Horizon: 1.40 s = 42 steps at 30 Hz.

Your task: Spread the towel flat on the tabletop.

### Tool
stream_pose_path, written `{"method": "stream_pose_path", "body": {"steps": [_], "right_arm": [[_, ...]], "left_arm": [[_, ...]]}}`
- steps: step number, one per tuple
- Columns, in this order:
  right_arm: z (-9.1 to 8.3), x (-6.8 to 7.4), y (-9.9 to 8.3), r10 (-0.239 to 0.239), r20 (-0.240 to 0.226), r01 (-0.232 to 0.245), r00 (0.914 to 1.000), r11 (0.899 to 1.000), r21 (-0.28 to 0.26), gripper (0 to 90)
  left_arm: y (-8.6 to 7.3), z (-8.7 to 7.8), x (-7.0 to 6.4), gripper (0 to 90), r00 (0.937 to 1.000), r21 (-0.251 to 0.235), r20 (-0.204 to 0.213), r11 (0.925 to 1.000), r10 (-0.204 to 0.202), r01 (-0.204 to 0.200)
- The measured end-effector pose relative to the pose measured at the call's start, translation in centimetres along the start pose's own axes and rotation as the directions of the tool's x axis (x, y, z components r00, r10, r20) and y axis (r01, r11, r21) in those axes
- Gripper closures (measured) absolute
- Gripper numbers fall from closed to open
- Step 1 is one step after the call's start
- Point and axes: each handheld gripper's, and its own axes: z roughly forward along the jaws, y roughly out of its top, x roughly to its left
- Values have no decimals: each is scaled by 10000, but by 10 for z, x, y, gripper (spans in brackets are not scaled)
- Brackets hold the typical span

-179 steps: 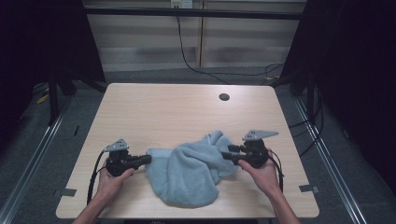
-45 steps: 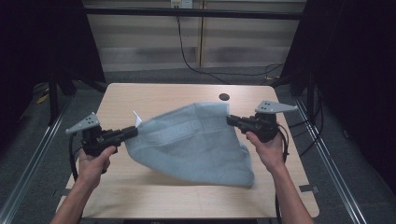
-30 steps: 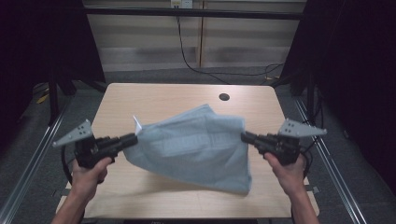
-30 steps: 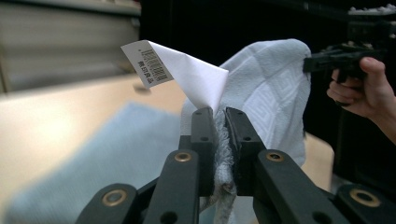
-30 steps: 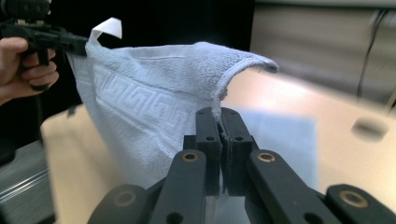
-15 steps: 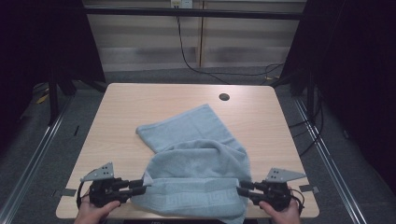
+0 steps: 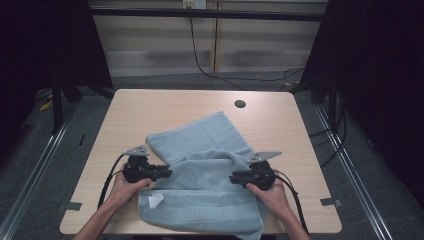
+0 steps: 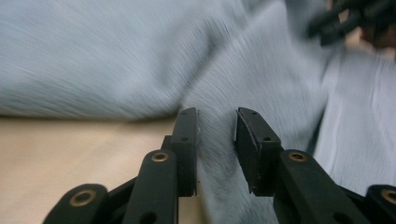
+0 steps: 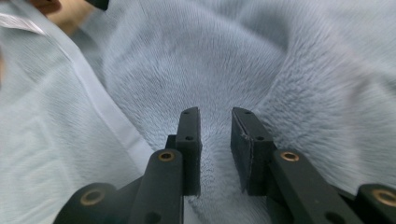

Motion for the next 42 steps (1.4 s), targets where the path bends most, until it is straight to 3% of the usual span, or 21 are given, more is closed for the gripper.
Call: {"method": "stream_pose_path", "body": {"steps": [1,5,8,10,11,12,14,15,16,20,21,23,26,27,30,31,32,34,38,39,42], "right_arm": [[2,4,-3,-51,30,50,10000,9999,155,727],[-3,22,-13,-319,-365,327,9988,9992,228,716],[-10,41,-25,-623,-518,641,9967,9973,352,702],[-17,51,-34,-447,-1042,484,9936,9983,337,719],[-20,57,-39,-473,-1165,523,9921,9978,401,720],[-22,64,-44,-626,-1199,697,9908,9960,562,719],[-25,74,-53,-634,-1600,754,9851,9947,705,702],[-28,79,-54,-751,-1649,870,9835,9940,664,702],[-32,82,-54,-775,-1764,885,9813,9946,548,701],[-44,75,-38,-843,-1482,814,9854,9964,-253,699],[-48,60,-20,-764,-1193,685,9899,9953,-689,689],[-44,43,0,-703,-817,622,9942,9933,-974,655],[-32,29,22,-710,-361,674,9968,9935,-920,607],[-16,23,45,-905,-282,877,9955,9923,-879,566],[5,21,68,-1083,-367,1051,9934,9911,-813,520],[26,22,88,-1154,-574,1118,9917,9918,-623,476],[26,22,88,-1154,-574,1118,9917,9918,-623,476],[60,28,111,-1172,-936,1165,9887,9931,-133,435],[93,35,123,-1032,-1390,1072,9849,9940,213,416],[111,42,124,-1076,-1644,1169,9805,9920,480,408],[126,52,117,-1376,-1866,1565,9728,9835,910,427]], "left_arm": [[-7,4,-11,694,9992,438,252,9985,309,-320],[-21,-2,-32,693,9972,954,417,9932,625,-663],[-35,-13,-49,690,9947,1014,764,9919,682,-758],[-40,-16,-56,690,9928,1032,944,9912,737,-834],[-50,-21,-70,688,9882,1164,1149,9865,1017,-1151],[-50,-21,-70,676,9882,1164,1149,9865,1017,-1151],[-55,-29,-79,671,9804,769,1734,9911,940,-1086],[-55,-29,-79,670,9804,769,1734,9911,940,-1086],[-50,-34,-76,670,9764,242,2017,9962,769,-834],[-37,-35,-60,671,9853,-286,1658,9989,409,-366],[-29,-31,-45,671,9918,-397,1280,9992,20,31],[-22,-25,-33,670,9948,-323,1004,9992,-195,228],[-17,-19,-25,646,9952,-310,883,9984,-434,463],[-13,-16,-19,645,9976,-415,583,9984,-371,396],[-10,-15,-13,647,9960,-601,628,9960,-630,667],[-10,-15,-12,653,9965,-645,564,9958,-616,652],[-10,-15,-12,658,9965,-645,564,9958,-616,652],[-12,-15,-16,675,9972,-588,615,9972,-434,470],[-17,-13,-23,722,9963,-476,759,9979,-400,436],[-21,-13,-26,731,9953,-378,883,9983,-399,433],[-27,-13,-29,743,9954,-118,920,9995,-277,289]]}}
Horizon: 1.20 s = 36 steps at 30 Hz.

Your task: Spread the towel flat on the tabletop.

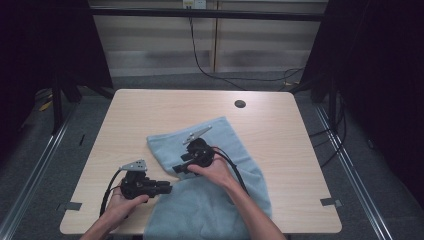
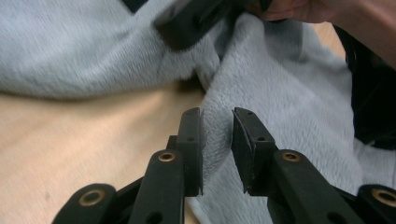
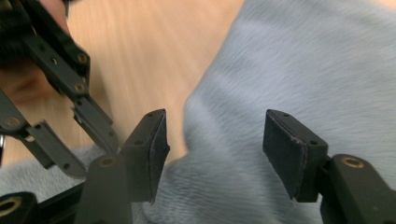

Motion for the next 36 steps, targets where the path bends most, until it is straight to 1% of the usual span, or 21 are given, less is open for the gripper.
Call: {"method": "stream_pose_path", "body": {"steps": [2,3,5,7,9,12,13,14,16,17,19,21,24,26,27,31,32,33,34,35,36], "right_arm": [[4,2,-2,-142,119,139,9998,9995,267,475],[7,5,-6,-372,302,358,9988,9982,474,722],[1,6,-7,-393,527,395,9978,9992,-36,817],[-5,5,-6,-334,684,361,9971,9986,-390,824],[-33,-3,-3,120,1176,50,9930,9897,-1432,828],[-70,-17,-3,659,1862,-208,9803,9720,-2342,827],[-70,-17,-3,659,1862,-208,9803,9720,-2342,827],[-95,-30,-8,1282,2239,-559,9662,9512,-3036,827],[-116,-43,-15,1893,2499,-900,9496,9281,-3612,819],[-124,-49,-19,2034,2606,-941,9438,9210,-3780,807],[-129,-56,-26,2183,2846,-1081,9335,9278,-3570,765],[-127,-59,-35,2386,2520,-1479,9378,9317,-3317,713],[-124,-58,-46,2324,2503,-1513,9398,9403,-3050,677],[-121,-56,-62,2320,2368,-1606,9435,9448,-2856,547],[-121,-56,-67,2322,2182,-1625,9479,9413,-2959,528],[-125,-53,-73,2551,2015,-1797,9457,9267,-3300,451],[-131,-52,-72,2496,1692,-1736,9534,9131,-3689,443],[-135,-51,-71,2444,1614,-1661,9561,9064,-3884,436],[-139,-50,-69,2456,1621,-1606,9557,8969,-4120,437],[-142,-49,-68,2468,1585,-1600,9560,8918,-4232,450],[-143,-50,-66,2481,1618,-1615,9551,8941,-4178,464]], "left_arm": [[-1,1,-2,788,10000,124,-51,9999,3,-3],[-1,1,-3,815,9998,276,-49,9995,169,-167],[-2,3,-10,854,9993,474,83,9982,357,-360],[-2,4,-12,866,9987,615,64,9968,499,-502],[-4,6,-21,873,9964,900,-91,9924,847,-836],[-9,5,-27,874,9971,999,80,9921,759,-763],[-9,5,-27,874,9971,999,80,9921,759,-763],[-10,4,-27,874,9979,957,154,9933,636,-648],[-13,1,-30,876,9976,961,252,9931,648,-670],[-13,-2,-32,877,9970,567,541,9967,545,-575],[-11,-4,-33,877,9970,500,577,9973,512,-541],[-11,-4,-35,875,9964,598,606,9962,595,-631],[-16,-4,-37,871,9957,895,724,9939,580,-644],[-20,-10,-39,855,9941,823,891,9942,623,-697],[-20,-13,-38,839,9931,629,979,9956,638,-702],[-12,-19,-36,766,9923,1,1077,9982,604,-608],[-8,-18,-35,722,9939,-137,912,9981,614,-604],[1,-14,-31,712,9971,-219,541,9984,528,-517],[5,-10,-28,708,9976,-327,551,9986,429,-412],[5,-10,-28,696,9976,-327,551,9986,429,-412],[9,-6,-25,688,9981,-367,534,9989,308,-289]]}}
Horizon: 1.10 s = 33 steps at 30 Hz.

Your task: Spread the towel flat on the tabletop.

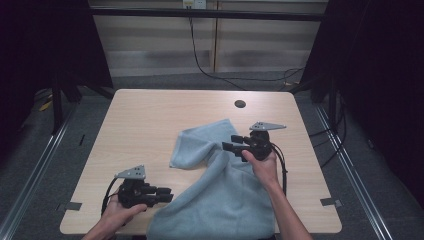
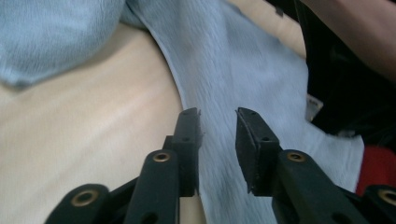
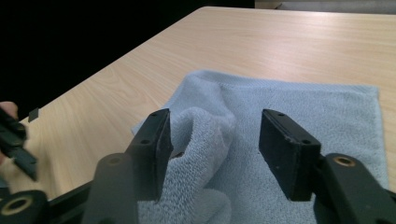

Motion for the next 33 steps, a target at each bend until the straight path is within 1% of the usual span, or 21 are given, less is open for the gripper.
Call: {"method": "stream_pose_path", "body": {"steps": [2,3,4,7,8,10,11,12,13,16,17,19,20,22,24,25,27,29,31,32,33], "right_arm": [[3,-3,-2,-32,361,13,9993,9986,535,489],[3,-3,-2,-32,361,13,9993,9986,535,489],[8,-11,-10,81,789,-160,9968,9948,1004,528],[14,-22,-26,224,1215,-420,9923,9860,1614,540],[18,-24,-32,130,1250,-366,9921,9815,1881,536],[23,-22,-42,65,1221,-337,9925,9745,2219,534],[25,-21,-46,-36,1252,-271,9921,9696,2430,537],[26,-19,-50,-78,1225,-237,9924,9669,2540,538],[26,-19,-52,-48,1199,-272,9928,9642,2637,537],[22,-18,-57,-73,1183,-245,9929,9640,2647,535],[17,-16,-61,56,1177,-362,9930,9651,2595,535],[14,-14,-63,61,1168,-364,9931,9653,2586,535],[9,-9,-66,-162,1230,-176,9923,9631,2687,535],[4,-3,-68,-301,1397,-114,9897,9579,2867,535],[-3,3,-72,-558,1453,85,9878,9514,3078,533],[-7,6,-75,-747,1559,226,9849,9497,3125,529],[-16,10,-81,-684,1573,174,9852,9522,3051,528],[-24,15,-87,-648,1443,178,9874,9519,3058,529],[-31,24,-92,-913,1003,544,9908,9451,3222,531],[-33,29,-95,-1077,879,730,9903,9410,3305,532],[-33,29,-95,-1077,879,730,9903,9410,3305,532]], "left_arm": [[11,15,11,679,9992,-31,-393,9999,-124,123],[11,15,11,678,9992,-31,-393,9999,-124,123],[15,20,13,675,9993,-12,-358,9999,-123,123],[26,45,11,667,9999,271,-23,9996,-105,106],[27,52,7,667,9998,458,191,9989,-30,21],[27,65,-1,686,9991,940,121,9947,413,-422],[27,65,-1,706,9991,940,121,9947,413,-422],[25,71,-5,716,9980,1170,440,9919,454,-503],[23,71,-6,724,9973,1354,444,9887,589,-645],[18,70,-8,749,9975,1520,295,9861,638,-676],[12,66,-9,756,9970,1680,2,9828,773,-762],[9,63,-9,760,9965,1704,-108,9821,833,-802],[4,56,-8,759,9972,1691,-356,9839,652,-583],[1,52,-7,759,9981,1671,-333,9849,518,-456],[-9,38,-8,760,9975,1576,-621,9872,351,-249],[-13,34,-8,760,9984,1557,-521,9877,211,-128],[-20,26,-12,762,9995,1595,-306,9872,39,10],[-28,19,-17,759,10000,1698,-10,9854,-87,87],[-31,16,-19,745,9998,1762,140,9843,-126,100],[-33,9,-22,725,9998,1516,156,9884,-94,69],[-33,9,-22,708,9998,1516,156,9884,-94,69]]}}
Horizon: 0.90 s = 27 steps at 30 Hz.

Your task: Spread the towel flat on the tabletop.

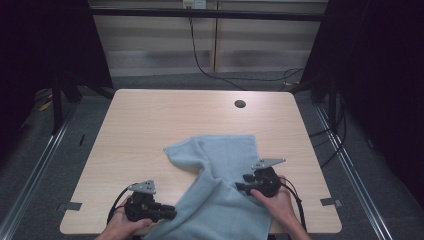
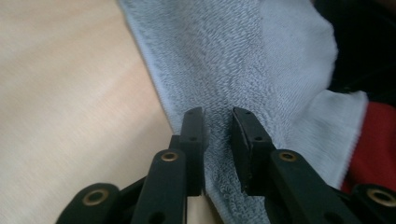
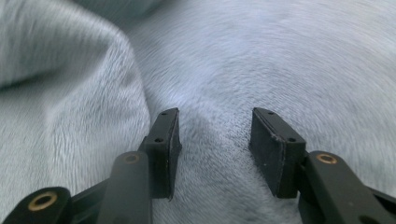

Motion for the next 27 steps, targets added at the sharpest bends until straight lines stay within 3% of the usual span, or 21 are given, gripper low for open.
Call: {"method": "stream_pose_path", "body": {"steps": [3,5,6,7,8,9,12,13,15,16,18,21,22,23,25,26,27], "right_arm": [[-2,12,-4,-124,-380,127,9992,9999,71,531],[-3,11,-3,-220,-383,221,9990,9998,9,527],[-7,4,4,-87,-159,82,9998,9995,-320,516],[-10,-2,9,2,6,-2,10000,9988,-496,505],[-10,-2,9,2,6,-2,10000,9988,-496,505],[-14,-19,19,255,313,-231,9992,9970,-742,498],[-11,-45,33,568,750,-504,9956,9951,-849,470],[-11,-45,33,568,750,-504,9956,9951,-849,470],[-1,-67,42,1038,960,-935,9900,9900,-1060,430],[3,-74,44,1171,1012,-1065,9879,9888,-1050,416],[10,-82,46,1355,1181,-1234,9837,9868,-1047,389],[21,-86,47,1231,1510,-1146,9808,9914,-640,356],[24,-86,46,1126,1571,-1064,9811,9932,-477,347],[26,-85,45,995,1704,-948,9803,9949,-352,343],[28,-82,44,833,1863,-773,9789,9962,-395,344],[29,-80,44,654,2033,-607,9769,9977,-293,350],[29,-80,44,654,2033,-607,9769,9977,-293,350]], "left_arm": [[18,-15,17,679,9986,-1097,-345,9933,-412,372],[25,-18,26,678,9976,-1343,-446,9898,-538,474],[41,-23,44,666,9923,-1720,-1010,9837,-711,530],[49,-24,54,661,9909,-1834,-1086,9813,-792,583],[49,-24,54,661,9909,-1834,-1086,9813,-792,583],[65,-25,72,661,9816,-2128,-1641,9752,-974,612],[84,-18,99,648,9746,-2432,-1734,9651,-1413,967],[84,-18,99,641,9746,-2432,-1734,9651,-1413,967],[92,-8,112,605,9659,-2495,-1970,9614,-1679,1162],[96,2,121,590,9574,-2401,-2247,9625,-1813,1259],[98,11,129,533,9489,-2155,-2498,9665,-1929,1398],[97,18,132,516,9485,-2019,-2570,9701,-1850,1346],[97,22,131,506,9406,-1771,-2975,9776,-1636,1140],[96,24,131,505,9422,-1726,-3006,9800,-1479,988],[97,28,124,534,9256,-1345,-3704,9905,-782,299],[97,29,121,587,9034,-958,-4284,9950,-171,-266],[97,29,121,676,9034,-958,-4284,9950,-171,-266]]}}
